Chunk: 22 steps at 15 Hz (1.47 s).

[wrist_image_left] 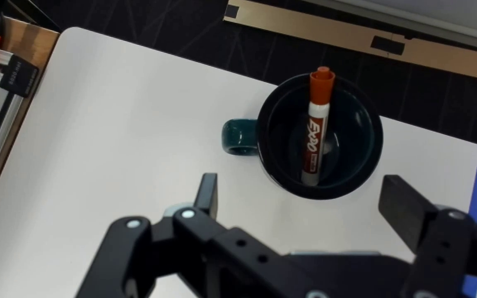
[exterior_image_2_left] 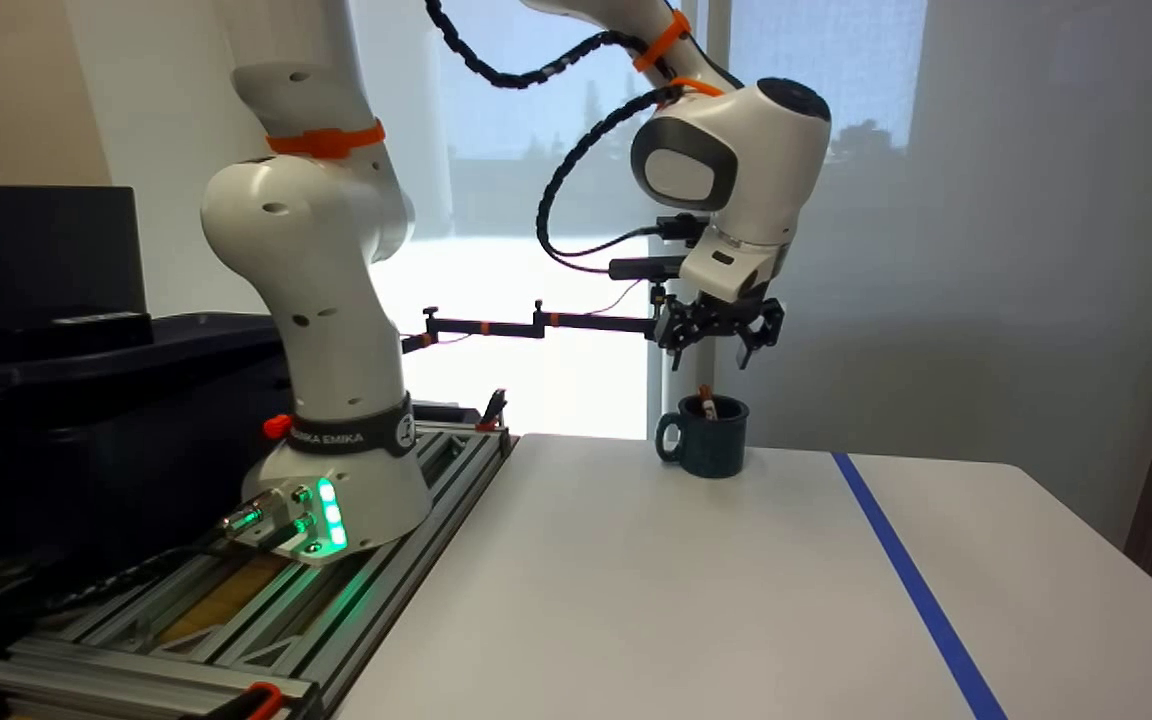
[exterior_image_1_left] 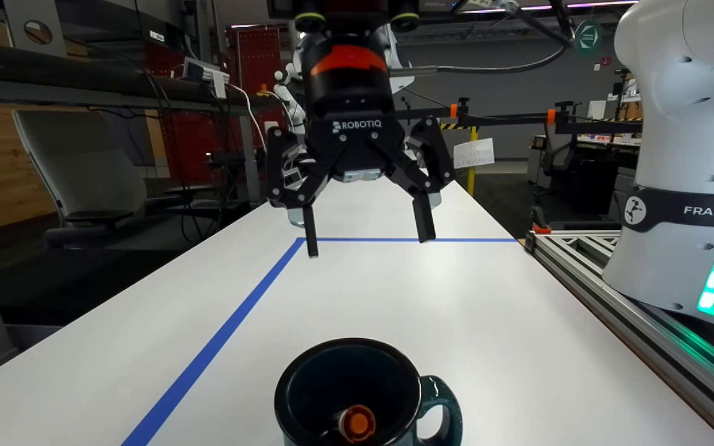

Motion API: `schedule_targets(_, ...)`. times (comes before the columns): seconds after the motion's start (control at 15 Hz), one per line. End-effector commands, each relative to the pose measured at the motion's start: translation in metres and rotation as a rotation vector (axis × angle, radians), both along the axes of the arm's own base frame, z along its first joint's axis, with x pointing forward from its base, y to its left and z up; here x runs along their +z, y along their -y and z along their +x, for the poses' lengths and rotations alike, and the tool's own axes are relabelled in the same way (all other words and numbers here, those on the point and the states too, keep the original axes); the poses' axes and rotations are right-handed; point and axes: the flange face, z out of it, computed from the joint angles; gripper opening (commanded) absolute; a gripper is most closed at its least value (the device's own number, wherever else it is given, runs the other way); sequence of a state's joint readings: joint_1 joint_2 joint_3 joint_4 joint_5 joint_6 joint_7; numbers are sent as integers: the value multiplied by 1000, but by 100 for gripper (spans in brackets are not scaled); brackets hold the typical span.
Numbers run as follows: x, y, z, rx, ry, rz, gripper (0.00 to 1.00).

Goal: Remove the marker from the mug.

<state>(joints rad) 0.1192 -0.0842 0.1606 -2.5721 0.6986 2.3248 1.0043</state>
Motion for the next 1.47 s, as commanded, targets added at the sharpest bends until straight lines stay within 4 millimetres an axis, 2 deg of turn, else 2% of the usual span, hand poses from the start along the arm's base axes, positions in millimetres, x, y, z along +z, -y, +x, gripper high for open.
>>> schedule_targets(0.0, -4, -5, -9, -14, -6, -7, 100)
schedule_targets(0.2, -7, -12, -10, -5, -11, -4, 100)
schedule_targets(0.27, -7, -15, -11, 1, -13, 0, 93)
schedule_targets(0.4, -8, -22, -13, 15, -14, -1, 66)
schedule_targets(0.47, -9, -25, -15, 23, -15, -5, 66)
schedule_targets(0.6, -11, -30, -16, 33, -11, -5, 54)
schedule_targets(0.73, -15, -34, -14, 33, 8, -9, 51)
schedule_targets(0.8, -17, -35, -13, 30, 12, -7, 52)
schedule_targets(0.87, -21, -36, -11, 22, 22, -6, 57)
schedule_targets(0.93, -23, -38, -10, 13, 31, -6, 52)
schedule_targets(1.0, -25, -39, -8, 3, 40, -4, 55)
schedule_targets(1.4, -39, -48, -1, -29, 78, 20, 50)
